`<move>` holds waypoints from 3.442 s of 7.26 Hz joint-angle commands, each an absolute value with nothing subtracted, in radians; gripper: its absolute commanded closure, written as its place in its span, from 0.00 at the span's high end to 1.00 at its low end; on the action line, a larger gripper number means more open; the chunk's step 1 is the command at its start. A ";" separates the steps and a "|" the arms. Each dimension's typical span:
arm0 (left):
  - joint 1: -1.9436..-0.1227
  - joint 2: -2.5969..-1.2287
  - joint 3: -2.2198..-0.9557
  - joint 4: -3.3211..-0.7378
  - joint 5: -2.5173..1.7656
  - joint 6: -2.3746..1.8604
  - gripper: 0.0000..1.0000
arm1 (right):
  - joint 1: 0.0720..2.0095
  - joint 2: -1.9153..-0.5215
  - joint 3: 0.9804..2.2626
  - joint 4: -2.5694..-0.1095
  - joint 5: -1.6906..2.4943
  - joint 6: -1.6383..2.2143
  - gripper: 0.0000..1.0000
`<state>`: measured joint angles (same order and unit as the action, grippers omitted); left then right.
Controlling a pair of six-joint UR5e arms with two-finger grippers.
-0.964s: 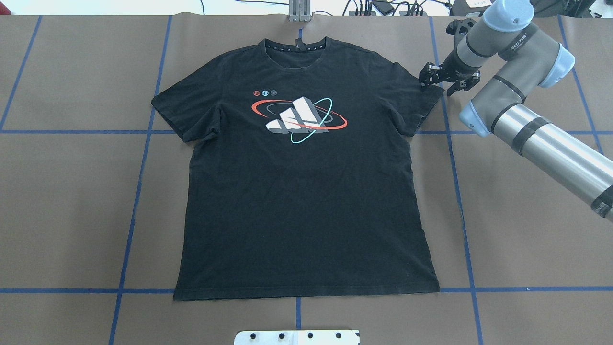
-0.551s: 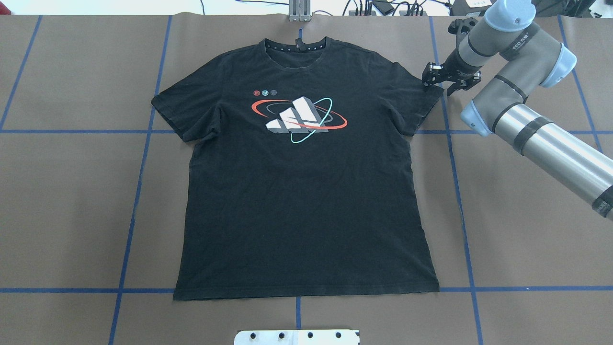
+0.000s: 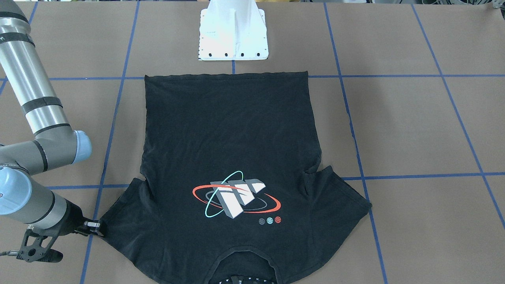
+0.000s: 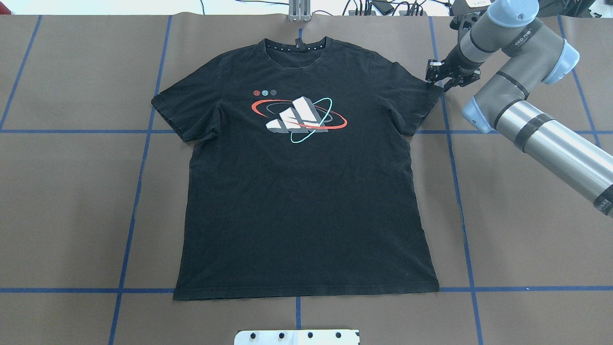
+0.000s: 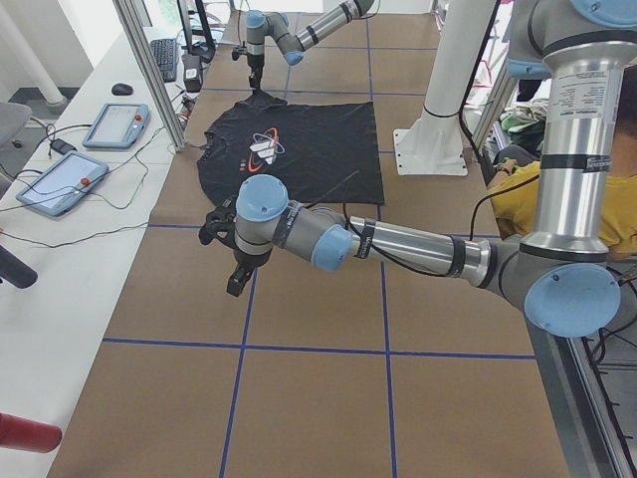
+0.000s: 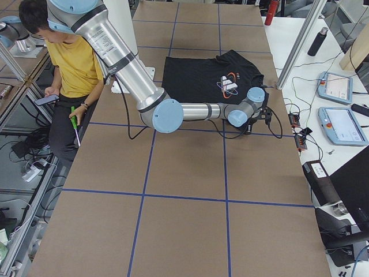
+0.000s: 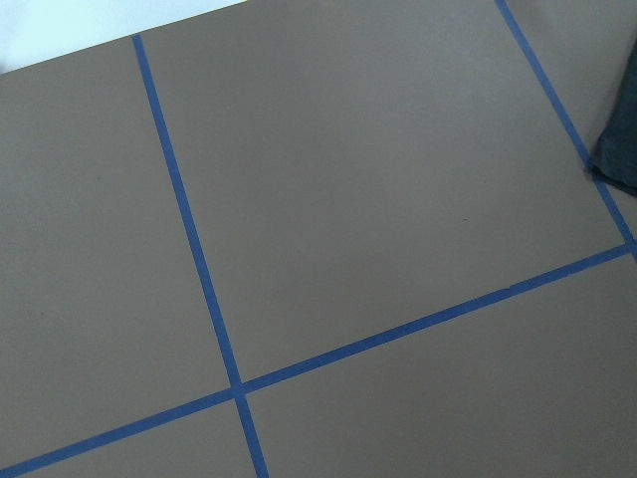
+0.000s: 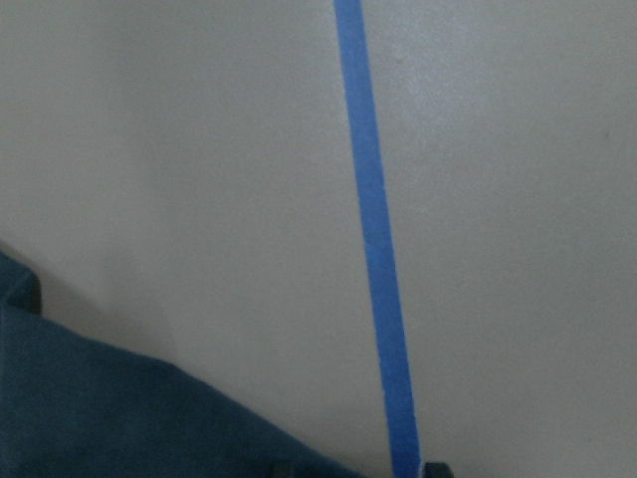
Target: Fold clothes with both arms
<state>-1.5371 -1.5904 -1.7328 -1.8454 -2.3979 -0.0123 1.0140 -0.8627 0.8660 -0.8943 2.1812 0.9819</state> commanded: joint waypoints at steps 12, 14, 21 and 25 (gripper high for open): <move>-1.536 -1.605 -1.739 -1.871 -2.454 -0.076 1.00 | 0.864 -0.617 0.852 -0.977 2.063 1.273 0.00; -1.519 -1.612 -1.712 -2.041 -2.506 -0.222 1.00 | 0.848 -0.592 0.834 -0.976 2.045 1.299 0.00; -1.103 -1.969 -1.336 -2.307 -2.240 -0.647 0.99 | 0.801 -1.137 1.589 -0.982 2.037 1.378 1.00; -1.028 -2.083 -1.072 -2.479 -2.232 -0.689 0.83 | 0.802 -1.184 1.651 -0.982 2.028 1.379 1.00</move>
<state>-1.0502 -2.0701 -1.1029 -2.4606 -2.2335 -0.6857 0.8013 -1.1794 1.6436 -0.9817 2.0303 1.3788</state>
